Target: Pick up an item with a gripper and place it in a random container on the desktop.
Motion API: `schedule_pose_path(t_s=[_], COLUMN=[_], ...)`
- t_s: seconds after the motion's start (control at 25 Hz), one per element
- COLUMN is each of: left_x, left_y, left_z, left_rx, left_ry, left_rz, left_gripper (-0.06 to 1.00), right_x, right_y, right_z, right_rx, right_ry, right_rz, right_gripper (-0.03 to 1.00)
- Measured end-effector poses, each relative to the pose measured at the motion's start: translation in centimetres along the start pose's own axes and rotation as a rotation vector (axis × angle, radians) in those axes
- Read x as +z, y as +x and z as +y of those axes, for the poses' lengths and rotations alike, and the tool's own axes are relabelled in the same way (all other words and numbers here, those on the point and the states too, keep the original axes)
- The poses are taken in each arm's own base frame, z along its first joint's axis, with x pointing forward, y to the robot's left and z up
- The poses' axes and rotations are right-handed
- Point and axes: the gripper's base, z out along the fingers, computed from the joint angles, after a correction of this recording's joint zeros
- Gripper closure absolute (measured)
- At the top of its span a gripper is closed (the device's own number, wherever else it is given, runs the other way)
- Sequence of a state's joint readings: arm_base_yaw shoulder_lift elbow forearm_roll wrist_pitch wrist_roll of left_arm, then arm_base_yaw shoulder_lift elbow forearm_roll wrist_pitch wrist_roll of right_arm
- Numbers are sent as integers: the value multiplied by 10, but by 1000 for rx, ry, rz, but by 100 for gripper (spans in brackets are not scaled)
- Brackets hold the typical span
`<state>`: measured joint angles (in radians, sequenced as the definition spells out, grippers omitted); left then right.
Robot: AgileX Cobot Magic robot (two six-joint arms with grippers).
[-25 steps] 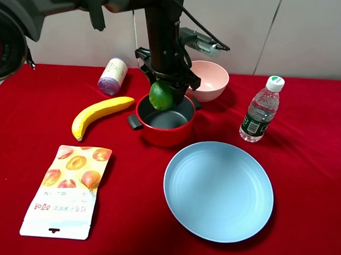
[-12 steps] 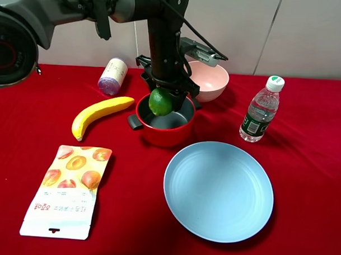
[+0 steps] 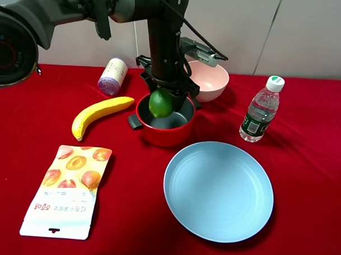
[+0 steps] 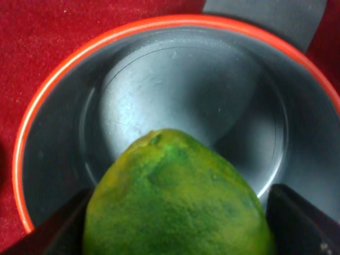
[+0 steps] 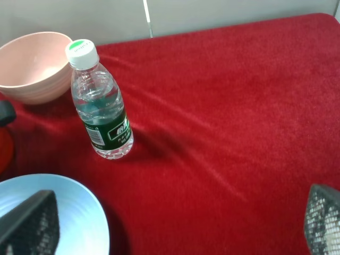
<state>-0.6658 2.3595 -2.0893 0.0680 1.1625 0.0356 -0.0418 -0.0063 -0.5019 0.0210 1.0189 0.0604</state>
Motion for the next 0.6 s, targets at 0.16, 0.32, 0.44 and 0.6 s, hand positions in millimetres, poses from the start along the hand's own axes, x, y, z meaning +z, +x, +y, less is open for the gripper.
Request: schedule_pose_path(t_s=[0.16,0.32,0.44,0.6], left_x=[0,0,0,0], left_y=[0,0,0,0], left_z=[0,0,0,0], left_rx=[0,0,0,0], left_ry=[0,0,0,0], left_rz=[0,0,0,0], left_gripper=[20,19,19,19], right_x=[0,0,0,0], right_y=[0,0,0,0], right_z=[0,0,0,0], right_rx=[0,0,0,0], right_ry=[0,0,0,0], right_rz=[0,0,0,0], right_gripper=[28,28,28,28])
